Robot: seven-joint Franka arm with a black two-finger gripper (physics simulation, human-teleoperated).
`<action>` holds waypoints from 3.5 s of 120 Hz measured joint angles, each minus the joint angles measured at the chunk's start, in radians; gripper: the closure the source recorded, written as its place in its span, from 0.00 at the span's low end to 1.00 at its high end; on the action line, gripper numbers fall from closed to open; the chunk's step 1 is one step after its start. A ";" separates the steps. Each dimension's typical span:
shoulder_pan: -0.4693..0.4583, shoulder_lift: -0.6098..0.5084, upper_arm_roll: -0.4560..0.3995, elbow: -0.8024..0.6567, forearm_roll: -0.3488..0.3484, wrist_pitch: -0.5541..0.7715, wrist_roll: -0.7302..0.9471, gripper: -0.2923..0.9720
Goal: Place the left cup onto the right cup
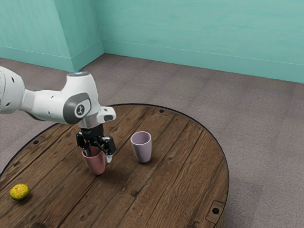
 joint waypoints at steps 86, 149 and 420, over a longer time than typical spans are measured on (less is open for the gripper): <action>-0.008 -0.018 0.010 0.013 0.056 0.038 -0.041 0.83; -0.105 0.014 -0.039 0.492 0.088 -0.373 -0.173 0.84; -0.145 -0.004 -0.069 0.573 0.112 -0.412 -0.247 0.26</action>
